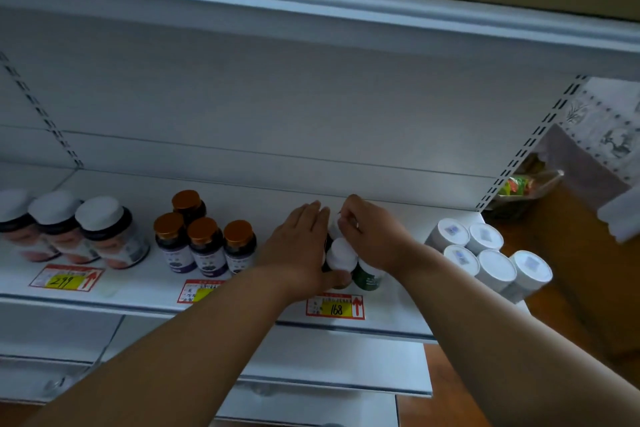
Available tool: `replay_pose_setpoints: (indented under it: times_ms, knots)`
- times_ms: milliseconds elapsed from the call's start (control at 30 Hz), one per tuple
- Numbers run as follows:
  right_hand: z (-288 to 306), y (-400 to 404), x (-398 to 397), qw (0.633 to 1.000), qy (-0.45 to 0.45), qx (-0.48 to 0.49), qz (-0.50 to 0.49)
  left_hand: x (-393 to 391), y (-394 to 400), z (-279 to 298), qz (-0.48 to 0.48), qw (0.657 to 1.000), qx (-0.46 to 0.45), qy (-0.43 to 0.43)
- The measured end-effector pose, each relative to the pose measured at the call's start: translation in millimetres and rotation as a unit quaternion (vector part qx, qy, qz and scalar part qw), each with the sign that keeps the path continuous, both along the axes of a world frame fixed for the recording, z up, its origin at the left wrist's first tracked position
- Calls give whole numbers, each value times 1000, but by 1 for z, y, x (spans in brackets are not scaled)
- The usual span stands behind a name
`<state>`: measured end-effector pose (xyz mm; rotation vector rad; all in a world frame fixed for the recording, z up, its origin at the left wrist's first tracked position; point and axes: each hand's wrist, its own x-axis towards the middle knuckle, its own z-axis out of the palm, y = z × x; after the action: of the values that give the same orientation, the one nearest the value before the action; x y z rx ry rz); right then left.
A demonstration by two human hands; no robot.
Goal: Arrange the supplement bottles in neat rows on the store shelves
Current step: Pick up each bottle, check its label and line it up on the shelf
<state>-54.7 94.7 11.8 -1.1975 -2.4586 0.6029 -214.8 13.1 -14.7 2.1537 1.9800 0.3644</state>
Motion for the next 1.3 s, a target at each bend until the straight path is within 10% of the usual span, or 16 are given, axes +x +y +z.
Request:
replay_pose_setpoints:
  times_ms: [467,1000,1300]
  knots:
    - [69,-55,-58,992,65,106,8,-54,-79,67,53,977,199,-45]
    - [101,-298,-466,939,181,72,284,-387,-383,76,366,915,164,35]
    - [83,-304,-635,933,165,40,317,-540,-402,59,426,891,149,34]
